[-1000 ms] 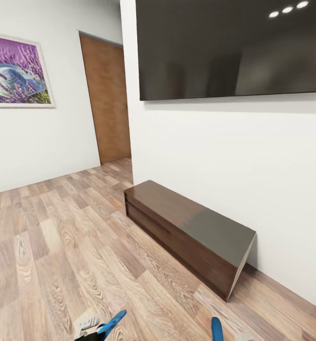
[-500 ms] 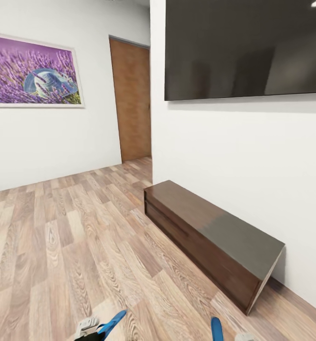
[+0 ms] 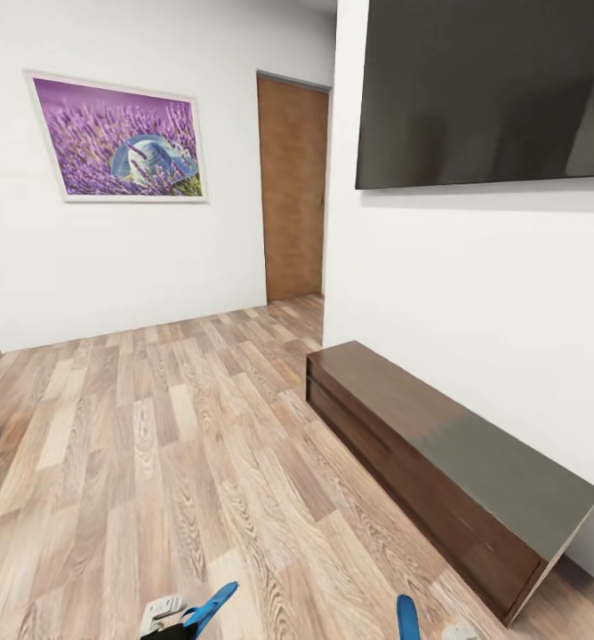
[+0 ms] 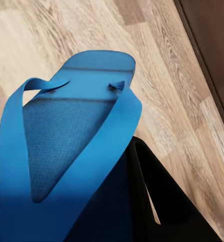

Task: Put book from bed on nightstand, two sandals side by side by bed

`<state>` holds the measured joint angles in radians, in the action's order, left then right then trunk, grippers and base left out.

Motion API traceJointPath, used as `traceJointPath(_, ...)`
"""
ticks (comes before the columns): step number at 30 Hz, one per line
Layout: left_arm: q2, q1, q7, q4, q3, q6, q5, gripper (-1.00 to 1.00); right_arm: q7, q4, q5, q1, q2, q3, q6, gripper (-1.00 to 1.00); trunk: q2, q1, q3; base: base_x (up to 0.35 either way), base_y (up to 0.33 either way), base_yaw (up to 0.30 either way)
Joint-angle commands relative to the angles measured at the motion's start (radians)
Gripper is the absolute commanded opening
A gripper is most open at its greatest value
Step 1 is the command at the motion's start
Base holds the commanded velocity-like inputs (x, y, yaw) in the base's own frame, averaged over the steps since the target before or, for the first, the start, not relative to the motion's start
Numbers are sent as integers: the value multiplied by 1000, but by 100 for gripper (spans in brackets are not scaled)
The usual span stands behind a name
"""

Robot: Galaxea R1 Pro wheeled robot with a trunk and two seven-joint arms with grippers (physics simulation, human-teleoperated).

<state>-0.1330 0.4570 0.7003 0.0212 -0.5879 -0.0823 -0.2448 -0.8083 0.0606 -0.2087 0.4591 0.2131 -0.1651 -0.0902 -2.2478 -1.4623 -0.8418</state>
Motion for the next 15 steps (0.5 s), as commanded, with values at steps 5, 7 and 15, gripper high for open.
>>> traceJointPath(5,1,1,0,-1,-4,-8,-13,-100,-5,2,-6,0,0,-8,-10,-100,35,19,15,0,0,293)
traceJointPath(7,1,1,0,-1,-4,-8,-13,-100,-6,2,-6,0,0,-8,-10,-100,49,27,21,0,0,293)
traceJointPath(15,1,1,1,-1,-4,-8,-13,-100,-6,2,-6,0,0,-8,-10,-100,105,58,46,0,0,293)
